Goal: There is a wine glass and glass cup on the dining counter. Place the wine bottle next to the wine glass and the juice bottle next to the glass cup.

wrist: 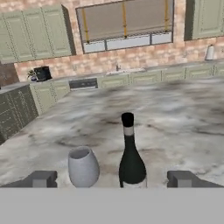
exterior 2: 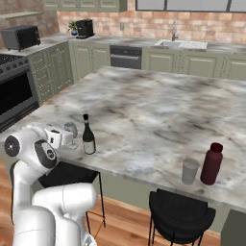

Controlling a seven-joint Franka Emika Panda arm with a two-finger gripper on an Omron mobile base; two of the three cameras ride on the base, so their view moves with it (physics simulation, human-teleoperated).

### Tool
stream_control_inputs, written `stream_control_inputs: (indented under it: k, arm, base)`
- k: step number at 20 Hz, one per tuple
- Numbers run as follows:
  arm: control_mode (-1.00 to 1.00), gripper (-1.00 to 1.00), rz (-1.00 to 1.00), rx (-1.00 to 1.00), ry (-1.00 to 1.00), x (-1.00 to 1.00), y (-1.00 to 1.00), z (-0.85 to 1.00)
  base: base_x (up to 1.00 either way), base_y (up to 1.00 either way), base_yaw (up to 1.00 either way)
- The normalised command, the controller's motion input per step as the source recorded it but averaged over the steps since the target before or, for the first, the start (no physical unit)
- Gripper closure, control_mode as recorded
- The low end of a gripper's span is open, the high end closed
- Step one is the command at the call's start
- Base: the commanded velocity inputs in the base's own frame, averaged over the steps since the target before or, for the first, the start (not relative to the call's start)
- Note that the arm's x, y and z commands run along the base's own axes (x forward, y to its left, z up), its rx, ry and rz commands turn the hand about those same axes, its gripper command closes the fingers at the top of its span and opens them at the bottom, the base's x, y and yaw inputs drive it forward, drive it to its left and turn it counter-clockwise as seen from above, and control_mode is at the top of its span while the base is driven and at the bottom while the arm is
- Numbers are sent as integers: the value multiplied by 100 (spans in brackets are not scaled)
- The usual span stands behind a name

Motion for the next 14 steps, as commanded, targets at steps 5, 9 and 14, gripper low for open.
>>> stream_control_inputs:
  k: [5, 9, 14]
  arm:
    - [-100, -100, 6, -2, 14, -66, 0, 2]
    - [-100, -100, 0, -5, 18, -64, 0, -1]
    - [-100, -100, 0, -2, 25, -61, 0, -6]
  base:
    - [0, 0, 0]
    - [0, 0, 0]
    - [0, 0, 0]
